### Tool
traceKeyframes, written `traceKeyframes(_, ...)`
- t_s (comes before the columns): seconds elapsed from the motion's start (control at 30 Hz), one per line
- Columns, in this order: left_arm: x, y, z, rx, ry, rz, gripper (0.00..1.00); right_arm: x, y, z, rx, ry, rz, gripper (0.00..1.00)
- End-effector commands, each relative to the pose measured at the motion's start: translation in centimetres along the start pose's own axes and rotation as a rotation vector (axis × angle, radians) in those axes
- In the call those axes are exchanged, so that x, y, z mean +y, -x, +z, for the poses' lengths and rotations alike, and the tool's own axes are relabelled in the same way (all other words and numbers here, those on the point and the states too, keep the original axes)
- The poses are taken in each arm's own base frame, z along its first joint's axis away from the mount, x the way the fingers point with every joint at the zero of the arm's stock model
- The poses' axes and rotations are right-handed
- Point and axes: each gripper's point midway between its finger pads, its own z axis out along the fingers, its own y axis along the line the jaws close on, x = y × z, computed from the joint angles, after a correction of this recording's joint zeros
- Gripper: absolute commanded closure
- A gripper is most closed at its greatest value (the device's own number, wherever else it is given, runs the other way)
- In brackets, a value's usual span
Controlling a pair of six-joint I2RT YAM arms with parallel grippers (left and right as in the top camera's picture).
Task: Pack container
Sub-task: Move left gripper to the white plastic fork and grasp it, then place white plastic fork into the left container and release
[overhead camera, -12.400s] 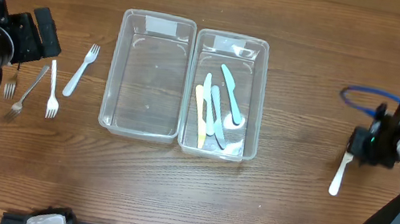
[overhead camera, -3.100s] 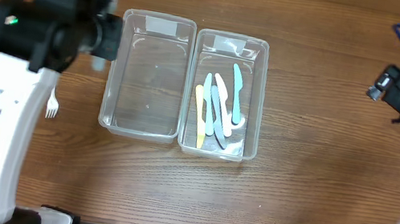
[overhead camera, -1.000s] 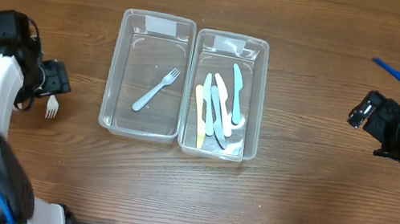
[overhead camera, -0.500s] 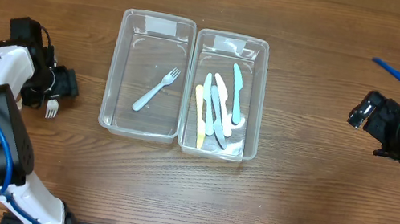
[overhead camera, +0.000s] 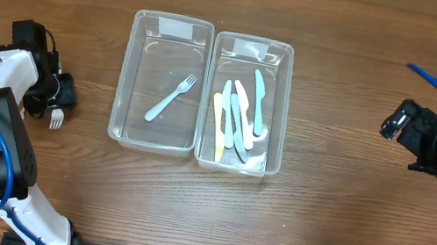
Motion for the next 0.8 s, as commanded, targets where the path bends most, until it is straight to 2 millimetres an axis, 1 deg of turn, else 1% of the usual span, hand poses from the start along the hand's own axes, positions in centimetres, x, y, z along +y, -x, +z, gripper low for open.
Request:
traceKeyframes(0.0,-0.3,-0.8,1.3,0.041,-0.026,-0.004,0.64,0.1,0.0,-0.4,-0.016,0.003,-0.002,0.0)
traceKeyframes(0.03,-0.3,-0.8,1.3,0.041,-0.025,-0.004,0.65,0.1,0.0,-0.4,-0.016,0.003,-0.001,0.0)
traceKeyframes(0.1,-0.3,-0.8,1.3,0.041,-0.025,-0.003,0.73,0.1,0.0,-0.4,-0.017,0.003,-0.002,0.0)
traceKeyframes(0.27,-0.3,-0.6,1.1,0.036,-0.025,-0.002,0.82,0.1,0.0,-0.4,-0.017,0.003,-0.001,0.0)
traceKeyframes(0.37,-0.3,-0.1,0.9,0.026,-0.025,-0.002,0.83,0.1,0.0,-0.4,-0.017,0.003,-0.002,0.0)
traceKeyframes(0.53,-0.4,0.5,0.4,0.012,-0.026,-0.002,0.96,0.1,0.0,-0.4,-0.017,0.003,-0.005,0.0)
traceKeyframes(0.67,-0.4,0.8,-0.1,0.012,-0.026,-0.002,0.96,0.1,0.1,-0.4,-0.019,0.003,-0.005,0.0)
traceKeyframes(0.77,-0.4,1.1,-1.2,0.016,-0.026,-0.005,0.96,0.1,0.1,-0.4,-0.02,0.004,-0.005,0.0)
